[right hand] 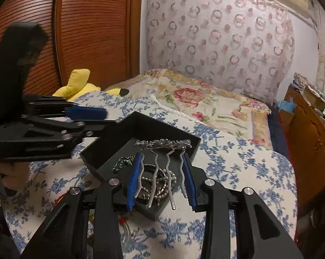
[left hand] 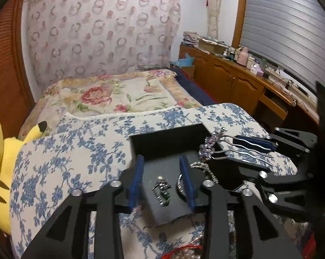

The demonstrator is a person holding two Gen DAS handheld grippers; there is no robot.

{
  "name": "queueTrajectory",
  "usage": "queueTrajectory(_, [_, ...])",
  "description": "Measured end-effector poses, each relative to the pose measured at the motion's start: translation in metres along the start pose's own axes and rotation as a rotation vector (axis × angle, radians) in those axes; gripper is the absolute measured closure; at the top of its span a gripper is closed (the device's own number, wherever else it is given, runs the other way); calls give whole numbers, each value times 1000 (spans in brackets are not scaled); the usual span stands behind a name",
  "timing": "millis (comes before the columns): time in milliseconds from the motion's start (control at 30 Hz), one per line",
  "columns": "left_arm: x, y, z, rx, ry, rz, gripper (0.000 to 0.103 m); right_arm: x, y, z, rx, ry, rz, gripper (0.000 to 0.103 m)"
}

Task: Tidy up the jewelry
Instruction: 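Lower both items into the black box and open both tools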

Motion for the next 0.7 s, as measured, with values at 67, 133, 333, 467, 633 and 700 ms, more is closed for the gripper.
queueTrajectory(67, [-3,-7,5,-14,7,-5,51,14,-1,-2,-1,-28,0,64])
queueTrajectory(133, [-9,-15,10,-25,20,-17,36,25,-4,-4,-5,-49,-6,64])
queueTrajectory(333, [-20,-38,28,-52,29,-53,21,42,-13,-8,-15,-85,-6,63])
queueTrajectory(467, [-26,-46,34,-57,38,-68,16,43,-15,-9,-14,-89,-5,61])
queueTrajectory(633, [-35,-47,43,-64,47,-62,15,25,-18,-6,2,-56,-16,57])
queueTrajectory(700, [-37,-45,46,-59,49,-66,13,13,-21,-4,-9,-37,-21,57])
Point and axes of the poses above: each gripper's, at about its wrist camera, not at the fingertips, and x roughly the way its jaws point, y to its right, z to its underside, the point moved 7 cm from there along x, roughly the way its jaws point, and after that the axes turned 6 degrees about -y, right-handed, at the moved point
